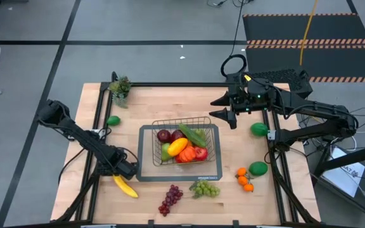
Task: Build produce basket
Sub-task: Put the banana into the gold wire basket
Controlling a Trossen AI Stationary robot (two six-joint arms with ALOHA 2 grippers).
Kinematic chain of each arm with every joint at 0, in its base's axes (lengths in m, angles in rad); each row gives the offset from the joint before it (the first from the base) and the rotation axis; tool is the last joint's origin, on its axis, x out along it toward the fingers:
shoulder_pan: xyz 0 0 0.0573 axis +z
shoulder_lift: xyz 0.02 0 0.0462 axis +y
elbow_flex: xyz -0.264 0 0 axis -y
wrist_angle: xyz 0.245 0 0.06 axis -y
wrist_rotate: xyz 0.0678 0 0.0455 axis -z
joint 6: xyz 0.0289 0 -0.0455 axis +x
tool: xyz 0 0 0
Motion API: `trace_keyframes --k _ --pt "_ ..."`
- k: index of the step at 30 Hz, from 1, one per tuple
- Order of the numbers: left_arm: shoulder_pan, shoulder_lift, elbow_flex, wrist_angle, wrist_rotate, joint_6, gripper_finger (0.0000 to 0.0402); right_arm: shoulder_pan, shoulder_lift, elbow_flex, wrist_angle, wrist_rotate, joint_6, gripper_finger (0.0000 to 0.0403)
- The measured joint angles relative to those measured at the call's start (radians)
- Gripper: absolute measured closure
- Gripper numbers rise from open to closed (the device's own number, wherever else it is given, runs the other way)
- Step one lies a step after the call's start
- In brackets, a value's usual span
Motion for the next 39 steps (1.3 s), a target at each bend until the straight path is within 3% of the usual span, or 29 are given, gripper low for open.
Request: trace_keyframes --k 6,18,23,29,39 --pt "0.000 0.000 -0.001 0.002 -0.011 0.014 0.0128 0.000 0.000 0.000 0.008 0.053 0.003 0.0156" --pt "0.023 0.001 -0.003 0.060 -0.006 0.103 0.0270 0.000 0.000 0.000 0.014 0.055 0.003 0.0156" --pt "0.047 -0.049 0.008 0.098 -0.015 0.110 0.0266 0.000 0.000 0.000 0.014 0.053 0.046 0.0156" --pt "0.058 -0.163 0.064 0.096 -0.138 0.110 0.0235 0.003 0.000 0.000 0.013 0.051 0.087 0.0156" --pt "0.058 -0.352 0.143 0.103 -0.278 0.201 0.0271 0.003 0.000 0.000 0.012 0.048 0.078 0.0156"
